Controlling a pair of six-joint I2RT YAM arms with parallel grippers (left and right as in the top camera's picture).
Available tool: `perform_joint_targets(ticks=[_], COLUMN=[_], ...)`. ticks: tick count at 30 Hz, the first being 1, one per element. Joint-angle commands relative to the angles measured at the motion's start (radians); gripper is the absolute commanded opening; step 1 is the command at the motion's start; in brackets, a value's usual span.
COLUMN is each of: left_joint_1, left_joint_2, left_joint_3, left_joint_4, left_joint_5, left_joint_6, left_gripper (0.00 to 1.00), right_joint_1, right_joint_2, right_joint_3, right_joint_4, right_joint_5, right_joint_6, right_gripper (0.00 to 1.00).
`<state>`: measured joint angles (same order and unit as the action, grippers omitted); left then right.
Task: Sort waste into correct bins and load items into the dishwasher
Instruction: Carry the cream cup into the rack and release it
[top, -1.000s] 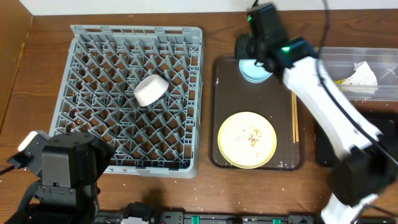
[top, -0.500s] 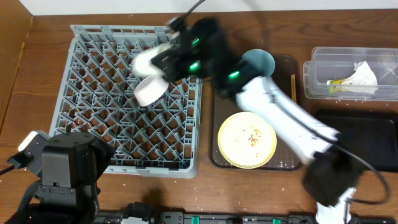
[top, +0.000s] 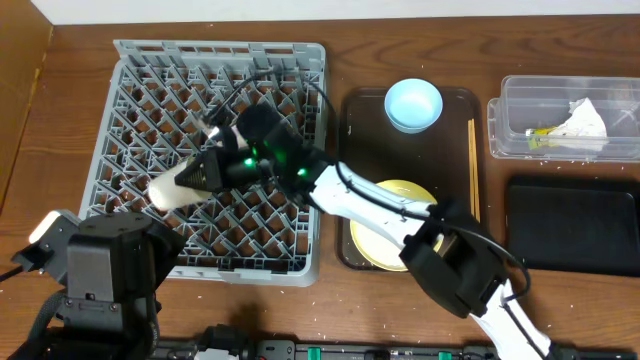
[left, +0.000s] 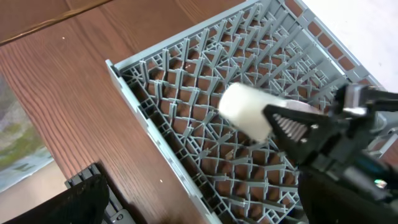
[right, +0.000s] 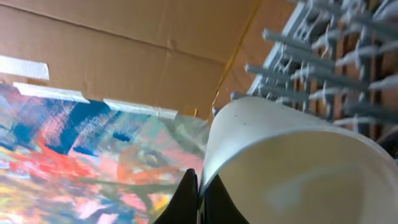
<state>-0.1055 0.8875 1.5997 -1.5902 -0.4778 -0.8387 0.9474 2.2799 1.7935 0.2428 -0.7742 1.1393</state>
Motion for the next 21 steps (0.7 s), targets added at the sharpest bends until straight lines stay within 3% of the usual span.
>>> perform_joint_targets(ticks=[1, 5, 15, 21], left_joint_1=[0.005, 0.005, 0.005, 0.005], left_joint_2=[0.0, 0.0, 0.0, 0.0], left_joint_3=[0.008, 0.008, 0.008, 0.008], left_joint_4=[-0.003, -0.003, -0.003, -0.003], left_joint_5=[-0.013, -0.013, -0.013, -0.013], left_joint_6=[-0.009, -0.009, -0.009, -0.009], left_gripper=[0.98, 0.98, 0.98, 0.98], right_joint_1=[0.03, 0.043, 0.06, 0.051], right_joint_2=[0.016, 0.045, 0.168, 0.208], right_joint_3=[0.003, 0.003, 0.003, 0.003], right_joint_4=[0.0, 0.01, 0.423, 0.385], right_joint_5=[-0.004, -0.001, 0.008, 0.082], right_joint_6=[0.075, 0.13, 0.26, 0.259], right_gripper=[0.01, 0.01, 0.01, 0.01])
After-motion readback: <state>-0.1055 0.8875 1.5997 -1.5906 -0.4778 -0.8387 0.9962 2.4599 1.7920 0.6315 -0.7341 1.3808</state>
